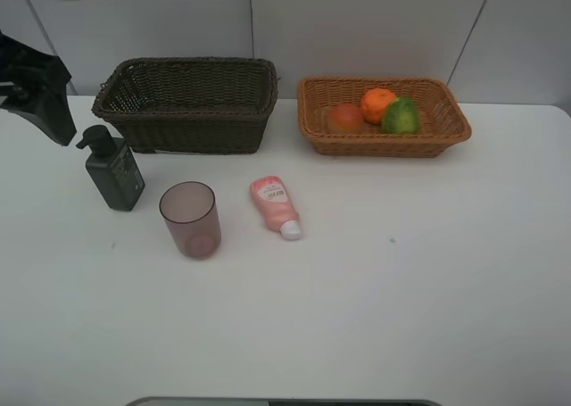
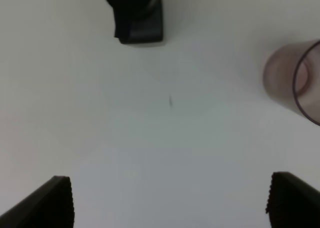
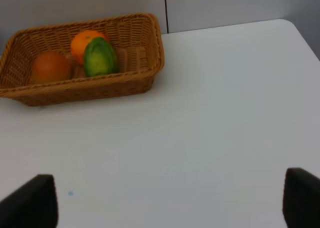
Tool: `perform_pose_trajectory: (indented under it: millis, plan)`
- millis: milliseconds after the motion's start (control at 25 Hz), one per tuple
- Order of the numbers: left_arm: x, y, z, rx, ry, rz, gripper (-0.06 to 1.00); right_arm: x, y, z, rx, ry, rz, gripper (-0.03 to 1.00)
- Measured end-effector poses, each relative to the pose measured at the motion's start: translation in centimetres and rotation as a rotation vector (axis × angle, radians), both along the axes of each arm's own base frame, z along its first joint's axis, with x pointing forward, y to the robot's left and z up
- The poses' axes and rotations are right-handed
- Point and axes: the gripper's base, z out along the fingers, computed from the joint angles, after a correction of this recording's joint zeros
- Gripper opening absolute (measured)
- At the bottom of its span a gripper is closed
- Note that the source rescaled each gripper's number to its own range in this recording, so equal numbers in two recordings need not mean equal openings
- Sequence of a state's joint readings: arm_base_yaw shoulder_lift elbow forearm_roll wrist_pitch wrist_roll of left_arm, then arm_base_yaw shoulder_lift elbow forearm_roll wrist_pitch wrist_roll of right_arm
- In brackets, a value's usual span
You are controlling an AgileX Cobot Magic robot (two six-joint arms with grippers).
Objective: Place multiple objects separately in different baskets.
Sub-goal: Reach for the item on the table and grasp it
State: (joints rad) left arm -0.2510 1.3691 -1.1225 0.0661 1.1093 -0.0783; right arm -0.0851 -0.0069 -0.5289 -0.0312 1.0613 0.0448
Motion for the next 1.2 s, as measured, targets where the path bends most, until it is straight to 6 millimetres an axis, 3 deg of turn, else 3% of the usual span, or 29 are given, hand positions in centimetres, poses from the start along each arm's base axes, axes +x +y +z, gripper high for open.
perform_pose_trajectory:
  millis: [160, 320, 600, 1200]
  plan:
    - [1.1, 1.6, -0.3, 0.008, -0.038, 0.036, 0.99, 0.0, 0.0, 0.0, 0.0, 0.0, 0.0, 1.0]
    - [3.0, 2.3, -1.9, 0.018, -0.047, 0.048, 0.99, 0.0, 0.0, 0.0, 0.0, 0.0, 0.0, 1.0]
    - [6.0, 1.8, -5.3, 0.011, -0.055, 0.026, 0.99, 0.0, 0.0, 0.0, 0.0, 0.0, 0.0, 1.0]
    - [9.0, 0.0, -11.2, -0.016, -0.021, -0.003, 0.99, 0.0, 0.0, 0.0, 0.0, 0.0, 0.0, 1.0]
